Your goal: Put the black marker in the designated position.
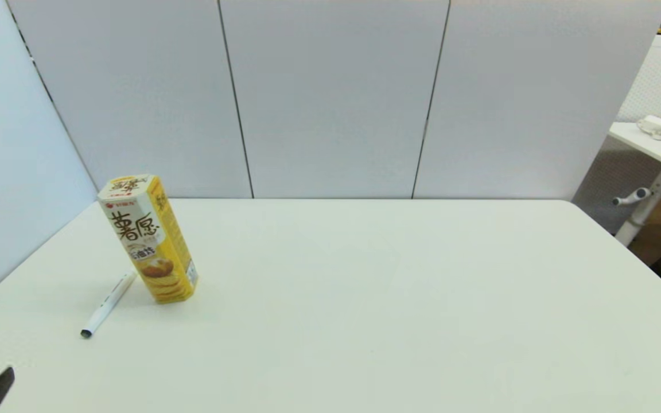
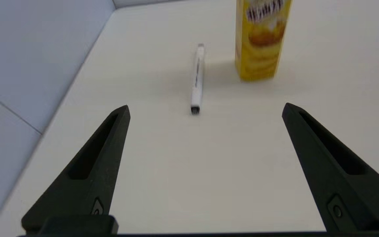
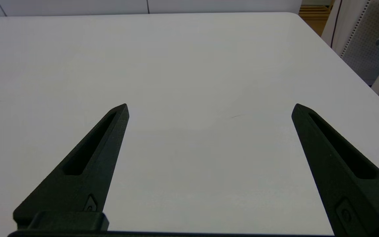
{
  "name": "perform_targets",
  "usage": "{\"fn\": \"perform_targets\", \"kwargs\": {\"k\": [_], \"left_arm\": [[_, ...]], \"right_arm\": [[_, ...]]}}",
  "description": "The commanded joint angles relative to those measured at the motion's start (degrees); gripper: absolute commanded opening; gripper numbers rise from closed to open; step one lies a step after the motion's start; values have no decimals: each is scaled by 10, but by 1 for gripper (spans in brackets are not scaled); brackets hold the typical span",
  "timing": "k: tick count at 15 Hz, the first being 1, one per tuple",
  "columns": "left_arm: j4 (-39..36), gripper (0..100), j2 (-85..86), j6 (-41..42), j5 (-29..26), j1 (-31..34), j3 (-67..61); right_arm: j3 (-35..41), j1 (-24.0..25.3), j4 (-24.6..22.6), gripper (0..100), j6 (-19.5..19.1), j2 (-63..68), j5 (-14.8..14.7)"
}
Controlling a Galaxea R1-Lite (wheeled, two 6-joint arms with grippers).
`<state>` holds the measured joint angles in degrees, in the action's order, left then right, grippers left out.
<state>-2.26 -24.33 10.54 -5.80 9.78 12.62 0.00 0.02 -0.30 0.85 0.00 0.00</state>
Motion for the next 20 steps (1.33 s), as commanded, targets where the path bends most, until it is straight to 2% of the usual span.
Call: {"fn": "perform_targets", "kwargs": {"k": [1,2,4,7,8,12,15,20], "left_arm": [[-90,100,88,-1,-3,-9,-127],[-81,100,88,1,-3,-28,-126],[-60,100,90,-1,12,-126,-127],[-13,100,148,-5,18,-103,-127],[24,100,191,-7,21,-96,-127],[26,100,243,-55,28,-97,-126],[23,100,244,-102,57,-97,-126],[23,100,244,-107,58,-97,-126]], "right_arm": [[0,1,0,100,-1,0,0],[0,0,0,100,-1,0,0],[0,0,0,100,0,0,0],[0,0,0,100,-1,0,0],[0,0,0,100,0,0,0],[0,1,0,100,0,0,0],[0,1,0,100,-1,0,0],[0,1,0,100,0,0,0]]}}
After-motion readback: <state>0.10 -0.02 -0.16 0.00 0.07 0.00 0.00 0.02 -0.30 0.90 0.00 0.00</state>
